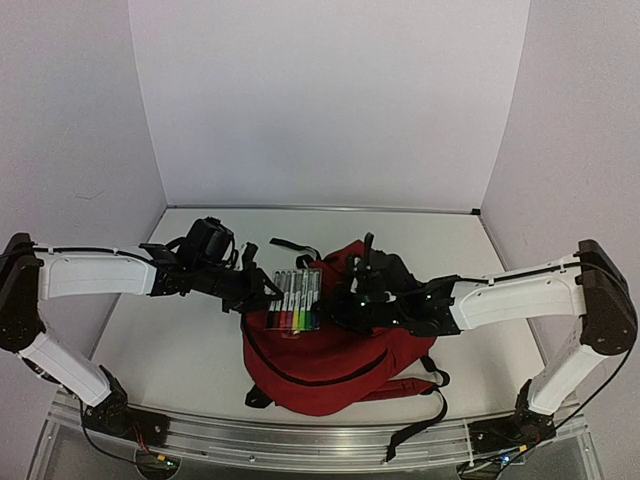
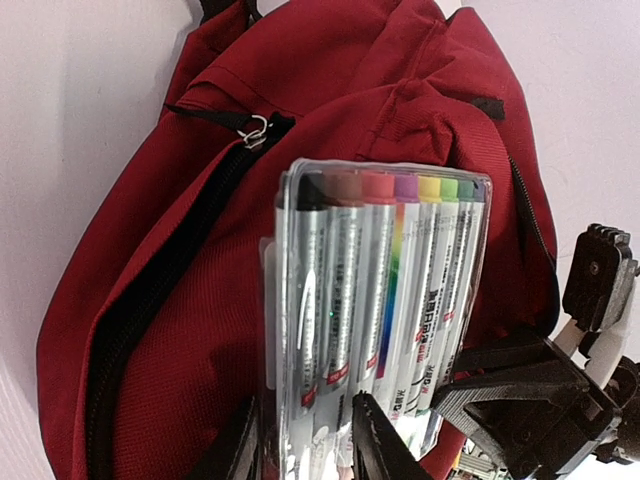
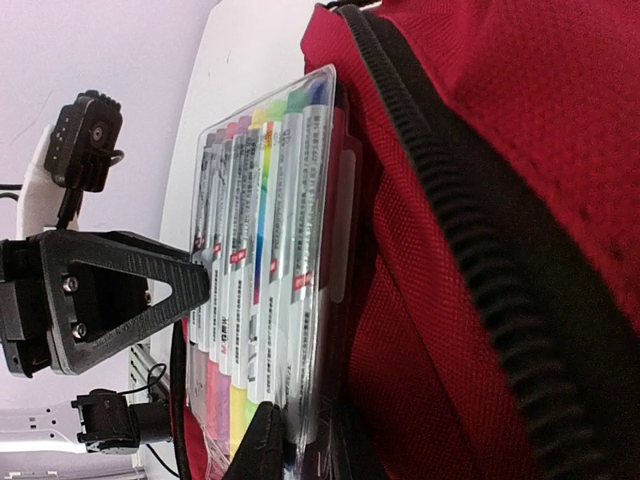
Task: Pack the student bag
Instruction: Pick up the stationery from the student bag.
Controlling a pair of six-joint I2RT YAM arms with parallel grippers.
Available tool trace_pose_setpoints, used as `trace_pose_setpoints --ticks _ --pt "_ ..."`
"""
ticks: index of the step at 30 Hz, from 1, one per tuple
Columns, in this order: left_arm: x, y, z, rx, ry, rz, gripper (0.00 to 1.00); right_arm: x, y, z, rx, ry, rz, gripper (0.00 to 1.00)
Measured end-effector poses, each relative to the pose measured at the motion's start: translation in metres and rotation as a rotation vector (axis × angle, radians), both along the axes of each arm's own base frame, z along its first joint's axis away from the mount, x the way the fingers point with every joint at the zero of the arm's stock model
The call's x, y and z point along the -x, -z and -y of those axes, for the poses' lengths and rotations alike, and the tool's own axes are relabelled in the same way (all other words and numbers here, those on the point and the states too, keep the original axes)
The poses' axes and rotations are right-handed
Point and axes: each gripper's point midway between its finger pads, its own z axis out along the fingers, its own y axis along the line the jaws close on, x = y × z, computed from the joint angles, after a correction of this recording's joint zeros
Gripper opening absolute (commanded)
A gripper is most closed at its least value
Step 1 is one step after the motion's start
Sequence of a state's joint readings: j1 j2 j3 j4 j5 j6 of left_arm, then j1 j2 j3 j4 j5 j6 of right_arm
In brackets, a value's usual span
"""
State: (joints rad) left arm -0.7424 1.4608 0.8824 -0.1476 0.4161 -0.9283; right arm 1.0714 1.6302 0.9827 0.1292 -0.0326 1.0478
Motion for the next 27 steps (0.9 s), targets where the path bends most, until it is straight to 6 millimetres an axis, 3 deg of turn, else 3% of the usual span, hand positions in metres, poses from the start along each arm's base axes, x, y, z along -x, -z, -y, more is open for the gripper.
trace_pose_setpoints --ticks 4,8,13,17,20,23,27 --pt "0.004 -0.007 -0.002 0.03 -0.007 0.008 0.59 0.0 -0.012 0.001 -0.046 0.005 0.018 0.0" --pt "0.005 -0.031 -0.007 0.071 -0.035 0.053 0.76 0.001 -0.039 0.003 -0.105 0.001 0.056 0.0" --pt "0.006 -0.075 -0.018 0.14 -0.068 0.154 0.83 0.001 -0.083 0.01 -0.192 -0.005 0.119 0.0" --pt "0.011 -0.097 -0.02 0.189 -0.056 0.198 0.87 0.0 -0.106 0.016 -0.234 -0.022 0.161 0.0" --pt "0.017 -0.106 -0.017 0.223 -0.019 0.207 0.86 0.001 -0.114 0.018 -0.247 -0.052 0.177 0.0" --pt "0.021 -0.112 -0.013 0.251 0.013 0.214 0.79 0.004 -0.118 0.017 -0.251 -0.094 0.183 0.0" --pt "0.025 -0.122 -0.008 0.291 0.056 0.24 0.52 0.012 -0.12 0.013 -0.251 -0.151 0.183 0.0"
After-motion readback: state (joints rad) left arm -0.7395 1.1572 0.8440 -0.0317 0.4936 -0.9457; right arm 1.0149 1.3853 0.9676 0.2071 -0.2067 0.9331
